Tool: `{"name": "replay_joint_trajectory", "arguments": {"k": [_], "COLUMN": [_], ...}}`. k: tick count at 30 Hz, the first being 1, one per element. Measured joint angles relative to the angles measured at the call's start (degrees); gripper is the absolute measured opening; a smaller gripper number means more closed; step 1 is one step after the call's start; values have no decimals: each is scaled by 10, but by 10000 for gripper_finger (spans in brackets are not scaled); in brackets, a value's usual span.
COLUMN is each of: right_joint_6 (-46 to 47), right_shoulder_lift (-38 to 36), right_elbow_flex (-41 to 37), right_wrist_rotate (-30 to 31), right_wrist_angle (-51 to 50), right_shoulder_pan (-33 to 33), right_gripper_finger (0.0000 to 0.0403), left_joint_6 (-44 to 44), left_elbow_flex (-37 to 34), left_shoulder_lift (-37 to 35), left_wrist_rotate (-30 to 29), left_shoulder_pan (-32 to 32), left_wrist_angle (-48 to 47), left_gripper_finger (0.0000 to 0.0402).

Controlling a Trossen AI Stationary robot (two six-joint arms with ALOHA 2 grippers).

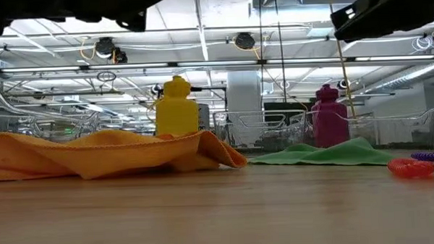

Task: Pick & Place Sports Items
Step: Put the green spring keychain into the bottom transparent bin

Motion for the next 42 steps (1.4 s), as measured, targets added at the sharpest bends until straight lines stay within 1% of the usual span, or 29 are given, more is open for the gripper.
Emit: {"name": "replay_joint_trajectory", "arguments": {"k": [3, 6, 8, 10, 14, 20, 23, 26, 29, 32, 34, 37, 42], "right_joint_6": [-4, -12, -24, -32, -11, 30, 53, 84, 106, 89, 68, 45, 26], "right_shoulder_lift": [0, 0, 0, 0, 0, 0, -3, -8, -10, -9, -5, 6, 44], "right_elbow_flex": [0, 0, 0, 0, 0, 0, 0, 0, 0, 0, 0, 0, 0], "right_wrist_rotate": [2, 2, 2, 2, 2, 2, 0, 0, 0, 16, 30, 27, -6], "right_wrist_angle": [3, 21, 32, 35, 22, -51, -116, -189, -252, -269, -250, -207, -165], "right_shoulder_pan": [0, -4, -9, -15, -28, -30, -30, -30, -30, -35, -45, -74, -138], "right_gripper_finger": [20, 38, 54, 74, 116, 175, 196, 211, 219, 219, 215, 205, 189], "left_joint_6": [8, 18, 16, -4, -23, -24, -29, -30, -31, -29, -22, -24, -29], "left_elbow_flex": [0, 0, 0, 0, 0, 0, 0, 0, 1, 1, 1, 1, 1], "left_shoulder_lift": [0, 0, 0, 0, 0, 0, 0, 0, 0, 0, 0, 0, 0], "left_wrist_rotate": [-9, -11, -11, -11, -11, -10, -10, -10, -10, -10, -10, -9, 17], "left_shoulder_pan": [4, 15, 22, 27, 32, 32, 32, 32, 32, 32, 33, 37, 49], "left_wrist_angle": [0, 8, 15, 16, 17, 31, 34, 35, 47, 63, 75, 85, 88], "left_gripper_finger": [49, 49, 49, 49, 49, 54, 77, 112, 149, 178, 192, 208, 217]}}
